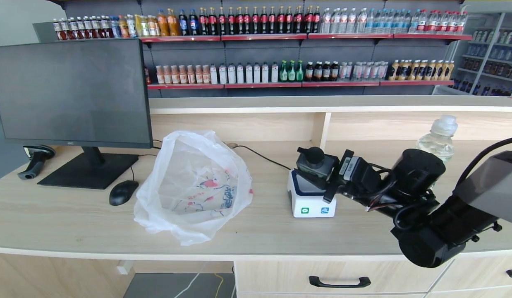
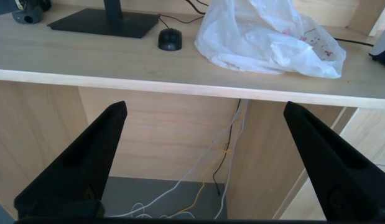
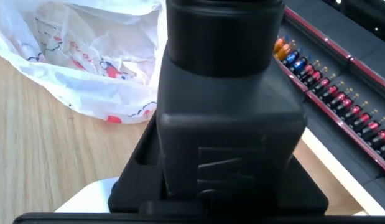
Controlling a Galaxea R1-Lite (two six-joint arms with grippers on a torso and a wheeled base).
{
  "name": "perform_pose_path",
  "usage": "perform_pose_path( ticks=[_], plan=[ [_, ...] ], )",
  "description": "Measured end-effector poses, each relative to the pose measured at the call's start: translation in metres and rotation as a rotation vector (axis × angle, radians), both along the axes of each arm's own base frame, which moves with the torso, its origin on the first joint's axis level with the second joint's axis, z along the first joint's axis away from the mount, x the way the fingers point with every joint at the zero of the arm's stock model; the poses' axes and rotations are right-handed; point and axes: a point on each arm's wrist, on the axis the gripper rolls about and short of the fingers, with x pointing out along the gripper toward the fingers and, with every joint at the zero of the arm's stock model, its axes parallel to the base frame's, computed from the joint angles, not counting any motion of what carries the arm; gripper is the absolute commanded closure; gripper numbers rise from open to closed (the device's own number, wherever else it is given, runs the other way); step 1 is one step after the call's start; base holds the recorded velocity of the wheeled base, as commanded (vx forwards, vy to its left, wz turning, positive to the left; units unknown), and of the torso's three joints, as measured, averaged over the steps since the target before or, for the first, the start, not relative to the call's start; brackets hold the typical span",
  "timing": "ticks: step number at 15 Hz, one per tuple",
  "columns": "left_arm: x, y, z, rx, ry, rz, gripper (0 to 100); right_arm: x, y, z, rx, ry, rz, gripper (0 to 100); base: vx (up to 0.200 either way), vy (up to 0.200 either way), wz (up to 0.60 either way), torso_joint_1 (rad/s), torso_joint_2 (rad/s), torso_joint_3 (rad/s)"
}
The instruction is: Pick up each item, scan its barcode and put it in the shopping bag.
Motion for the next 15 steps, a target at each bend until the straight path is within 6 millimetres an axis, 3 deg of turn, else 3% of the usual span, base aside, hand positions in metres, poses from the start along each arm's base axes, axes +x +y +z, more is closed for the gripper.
perform_pose_path(
  ticks=[6,15],
  plan=[
    [0.0,0.0,0.0,0.0,0.0,0.0,0,0.021,0.003,-0.003,-0.039,-0.1,0.035,100,0.0,0.0,0.0,0.0,0.0,0.0],
    [0.0,0.0,0.0,0.0,-0.001,0.0,0,0.018,-0.007,-0.014,-0.116,-0.144,0.048,100,0.0,0.0,0.0,0.0,0.0,0.0]
  ],
)
